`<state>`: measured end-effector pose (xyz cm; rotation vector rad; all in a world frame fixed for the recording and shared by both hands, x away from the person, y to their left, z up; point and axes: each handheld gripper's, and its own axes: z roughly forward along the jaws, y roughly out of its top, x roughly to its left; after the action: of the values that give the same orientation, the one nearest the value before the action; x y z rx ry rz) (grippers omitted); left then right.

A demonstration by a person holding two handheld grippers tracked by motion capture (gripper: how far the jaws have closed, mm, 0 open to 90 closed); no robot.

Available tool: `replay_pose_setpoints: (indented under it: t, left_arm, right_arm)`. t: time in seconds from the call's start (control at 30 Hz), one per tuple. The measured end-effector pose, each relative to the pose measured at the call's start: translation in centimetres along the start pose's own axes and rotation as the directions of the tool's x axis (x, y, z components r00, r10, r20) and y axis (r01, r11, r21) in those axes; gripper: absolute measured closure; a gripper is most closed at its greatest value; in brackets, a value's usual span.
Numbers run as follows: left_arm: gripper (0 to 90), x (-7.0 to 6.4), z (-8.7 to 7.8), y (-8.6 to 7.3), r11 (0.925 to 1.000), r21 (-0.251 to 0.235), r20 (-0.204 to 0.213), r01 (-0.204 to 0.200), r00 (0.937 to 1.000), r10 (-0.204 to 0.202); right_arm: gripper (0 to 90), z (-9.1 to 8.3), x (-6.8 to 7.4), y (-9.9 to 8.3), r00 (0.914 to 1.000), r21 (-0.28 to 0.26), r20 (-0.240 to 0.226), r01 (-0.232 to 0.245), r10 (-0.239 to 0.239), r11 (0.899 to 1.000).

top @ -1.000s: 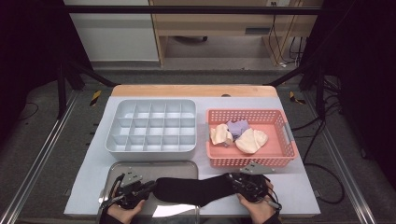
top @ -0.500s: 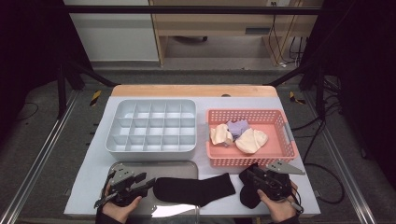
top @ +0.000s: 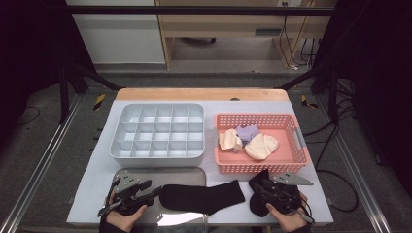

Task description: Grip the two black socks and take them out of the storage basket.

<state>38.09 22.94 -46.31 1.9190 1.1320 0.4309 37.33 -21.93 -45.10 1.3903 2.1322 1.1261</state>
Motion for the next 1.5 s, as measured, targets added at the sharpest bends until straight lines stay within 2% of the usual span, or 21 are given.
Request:
replay_pose_setpoints:
  t: [0.07, 0.17, 0.23, 0.37, 0.5, 0.57, 0.63, 0.7, 0.87, 0.93, 1.0, 1.03, 1.1, 1.17, 1.27, 1.33, 1.4, 1.5]
  left_arm:
    - [49.9, 0.0, 0.0, 0.0, 1.0000, 0.002, 0.001, 0.000, 1.0000, 0.000]
    - [49.9, 0.0, 0.0, 0.0, 1.0000, 0.006, 0.000, -0.005, 1.0000, 0.005]
    - [49.9, 0.0, 0.0, 0.0, 1.0000, 0.005, 0.000, -0.004, 1.0000, 0.004]
    - [49.9, 0.1, 0.0, 0.0, 1.0000, 0.004, 0.001, 0.001, 1.0000, -0.001]
    - [49.9, 0.1, 0.0, 0.0, 1.0000, 0.000, 0.003, 0.002, 1.0000, -0.002]
    - [49.9, 0.0, 0.0, 0.1, 1.0000, -0.001, 0.007, 0.004, 1.0000, -0.004]
    - [49.8, 0.0, 0.0, 0.1, 1.0000, -0.001, 0.013, 0.006, 0.9999, -0.006]
    - [49.7, -0.1, -0.1, 0.1, 0.9999, -0.007, 0.017, 0.008, 0.9998, -0.008]
    - [49.7, 0.0, -0.3, 0.2, 0.9998, -0.016, 0.026, 0.014, 0.9996, -0.014]
    - [49.7, 0.0, -0.4, 0.2, 0.9997, -0.017, 0.029, 0.018, 0.9994, -0.018]
    - [49.7, 0.0, -0.4, 0.2, 0.9996, -0.022, 0.029, 0.017, 0.9994, -0.016]
    - [49.7, 0.0, -0.5, 0.3, 0.9996, -0.024, 0.030, 0.018, 0.9994, -0.017]
    - [49.6, 0.1, -0.6, 0.3, 0.9994, -0.027, 0.034, 0.022, 0.9992, -0.021]
    - [49.7, 0.1, -0.6, 0.3, 0.9993, -0.030, 0.034, 0.021, 0.9992, -0.020]
    - [49.5, 0.0, -0.7, 0.4, 0.9992, -0.033, 0.040, 0.021, 0.9990, -0.020]
    - [49.4, 0.0, -0.8, 0.4, 0.9991, -0.037, 0.043, 0.020, 0.9989, -0.018]
    - [49.2, -0.1, -0.8, 0.5, 0.9989, -0.039, 0.051, 0.024, 0.9985, -0.022]
    - [49.2, -0.3, -1.0, 0.6, 0.9986, -0.047, 0.065, 0.024, 0.9976, -0.021]
  right_arm:
    - [69.3, -0.1, 0.1, 0.0, 1.0000, 0.005, -0.007, 0.001, 0.000, 1.000]
    - [81.7, 0.0, 0.2, 0.0, 1.0000, 0.038, 0.001, -0.004, 0.004, 0.999]
    - [86.6, 0.0, 0.2, 0.0, 1.0000, 0.046, 0.000, -0.002, 0.002, 0.999]
    - [87.4, -0.3, 0.1, 0.2, 0.9999, 0.036, -0.010, -0.007, 0.007, 0.999]
    - [87.4, -1.4, 0.9, 1.2, 0.9976, -0.026, -0.069, -0.001, -0.001, 1.000]
    - [87.4, -1.8, 1.5, 1.9, 0.9921, -0.056, -0.126, -0.006, -0.001, 0.998]
    - [87.4, -1.9, 2.4, 2.8, 0.9812, -0.083, -0.193, -0.011, -0.005, 0.997]
    - [87.4, -1.4, 3.6, 3.8, 0.9708, -0.085, -0.239, -0.007, -0.014, 0.996]
    - [87.3, 0.8, 6.7, 5.5, 0.9503, -0.057, -0.309, 0.020, -0.037, 0.998]
    - [87.3, 2.1, 8.2, 5.8, 0.9428, -0.029, -0.330, 0.041, -0.048, 0.999]
    - [87.2, 3.5, 9.9, 5.8, 0.9388, 0.012, -0.340, 0.065, -0.057, 0.998]
    - [87.1, 4.0, 10.3, 5.7, 0.9382, 0.024, -0.342, 0.064, -0.051, 0.998]
    - [87.1, 5.3, 11.3, 5.5, 0.9392, 0.049, -0.336, 0.090, -0.069, 0.995]
    - [86.8, 6.6, 12.0, 5.0, 0.9440, 0.073, -0.321, 0.106, -0.077, 0.992]
    - [83.9, 7.7, 12.0, 4.3, 0.9456, 0.101, -0.316, 0.113, -0.076, 0.988]
    - [79.9, 7.3, 11.5, 4.3, 0.9450, 0.080, -0.321, 0.095, -0.065, 0.992]
    - [76.7, 6.3, 10.7, 4.7, 0.9453, 0.029, -0.319, 0.081, -0.067, 0.996]
    - [75.2, 4.8, 9.2, 5.1, 0.9552, -0.029, -0.289, 0.060, -0.065, 0.998]
